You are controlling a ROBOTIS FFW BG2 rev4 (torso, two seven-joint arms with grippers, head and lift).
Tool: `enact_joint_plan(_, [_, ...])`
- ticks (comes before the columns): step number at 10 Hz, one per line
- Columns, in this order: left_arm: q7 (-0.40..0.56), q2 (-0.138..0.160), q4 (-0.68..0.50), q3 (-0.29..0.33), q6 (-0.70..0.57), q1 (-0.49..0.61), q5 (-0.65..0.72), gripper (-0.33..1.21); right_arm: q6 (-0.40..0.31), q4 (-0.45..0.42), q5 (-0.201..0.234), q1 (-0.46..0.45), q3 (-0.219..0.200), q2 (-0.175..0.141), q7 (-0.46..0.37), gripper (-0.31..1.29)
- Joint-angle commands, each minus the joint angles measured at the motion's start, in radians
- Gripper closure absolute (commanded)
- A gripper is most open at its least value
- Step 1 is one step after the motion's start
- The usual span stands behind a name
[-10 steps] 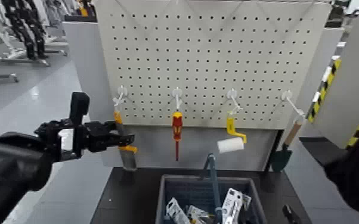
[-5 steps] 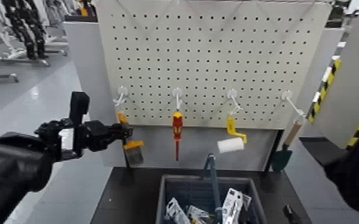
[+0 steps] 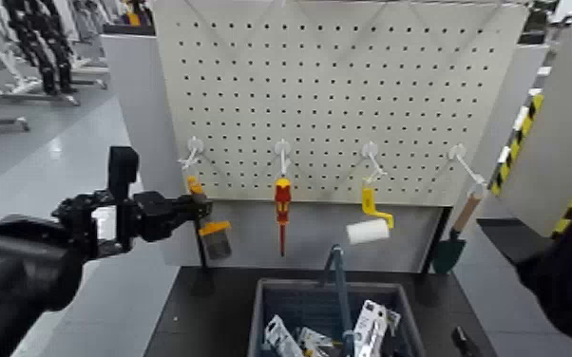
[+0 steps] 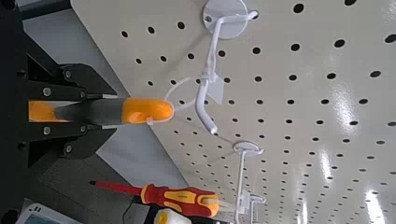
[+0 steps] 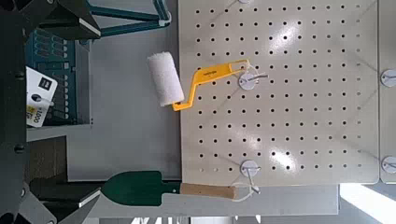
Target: Put the yellow paint brush into the crate.
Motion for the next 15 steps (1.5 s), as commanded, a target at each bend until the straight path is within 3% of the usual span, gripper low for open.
enact_joint_plan(1, [0.008,-0.013,-0.096,0.058,0.03,0.063,-0.003,1.11,0.0,0.0,0.001,0.001,0.0,0.001,0.0,0.13])
enact_joint_plan(6, [0.023,-0.064,-0.332,0.2,0.104,0.204,-0.009,1.11,0.003,0.0,0.0,0.001,-0.002,0.001,0.0,0.13])
enact_joint_plan(9, [0.022,-0.087,-0.475,0.253,0.211,0.259,-0.022,1.11,0.003,0.0,0.0,0.001,-0.002,0.002,0.0,0.13])
enact_joint_plan(11, [0.031,-0.084,-0.535,0.248,0.256,0.259,-0.008,1.11,0.003,0.0,0.0,0.001,0.0,0.002,0.0,0.13])
enact_joint_plan(15, [0.043,-0.099,-0.509,0.226,0.234,0.271,0.156,1.11,0.002,0.0,0.0,0.0,0.0,0.004,0.0,0.13])
